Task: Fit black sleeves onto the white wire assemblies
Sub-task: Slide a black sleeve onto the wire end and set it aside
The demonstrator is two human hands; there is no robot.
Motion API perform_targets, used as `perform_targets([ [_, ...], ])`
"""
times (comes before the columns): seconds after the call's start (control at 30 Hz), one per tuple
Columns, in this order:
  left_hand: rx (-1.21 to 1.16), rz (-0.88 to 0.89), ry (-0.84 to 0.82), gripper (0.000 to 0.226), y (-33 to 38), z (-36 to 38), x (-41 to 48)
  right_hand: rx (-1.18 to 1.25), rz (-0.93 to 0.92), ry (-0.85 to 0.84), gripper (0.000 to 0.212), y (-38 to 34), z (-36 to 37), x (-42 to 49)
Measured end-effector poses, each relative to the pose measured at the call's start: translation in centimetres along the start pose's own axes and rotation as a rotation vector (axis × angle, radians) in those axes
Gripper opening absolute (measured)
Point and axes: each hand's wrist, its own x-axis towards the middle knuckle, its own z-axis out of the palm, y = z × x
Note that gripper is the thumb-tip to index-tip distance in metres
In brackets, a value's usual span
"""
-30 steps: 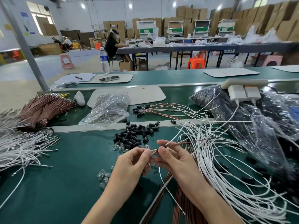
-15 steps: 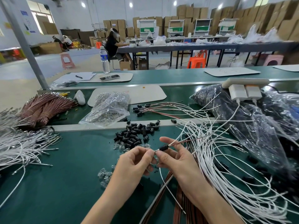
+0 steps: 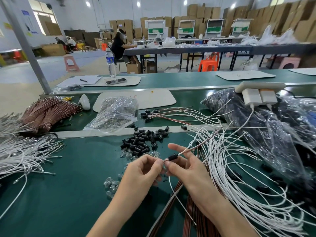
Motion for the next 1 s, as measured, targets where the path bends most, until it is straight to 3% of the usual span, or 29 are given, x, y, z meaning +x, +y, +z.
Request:
perform_targets([
  [0.33,-0.011,0.008,-0.009,0.019,0.1,-0.1,0.0,0.063,-0.021,0.027,0.028,-1.0,0.2,-0.2],
  [0.5,0.014,0.058,0.004,0.017,0.2,0.0,-0.2,0.114,-0.018,0.050,0.035,-1.1,0.0,-0.2],
  [0.63,0.209,0.189,0.062,0.009,-0.2,0.1,-0.7,0.142,0.012,0.074,0.038,-1.1,0.0,-0.2],
  [0.73,0.322,0.267,0.091,0.018,-0.6,0.2,-0.7,0.159,0.048,0.088,0.041,-0.9,0.1,0.0],
  [0.87,0.327,0.279,0.088,0.017,-0.7,0.1,-0.5,0.178,0.075,0.086,0.048,-0.7,0.2,0.1],
  [1.0,0.272,0.236,0.102,0.014,-0.2,0.2,-0.6,0.212,0.066,0.027,0.040,-0.7,0.3,0.1],
])
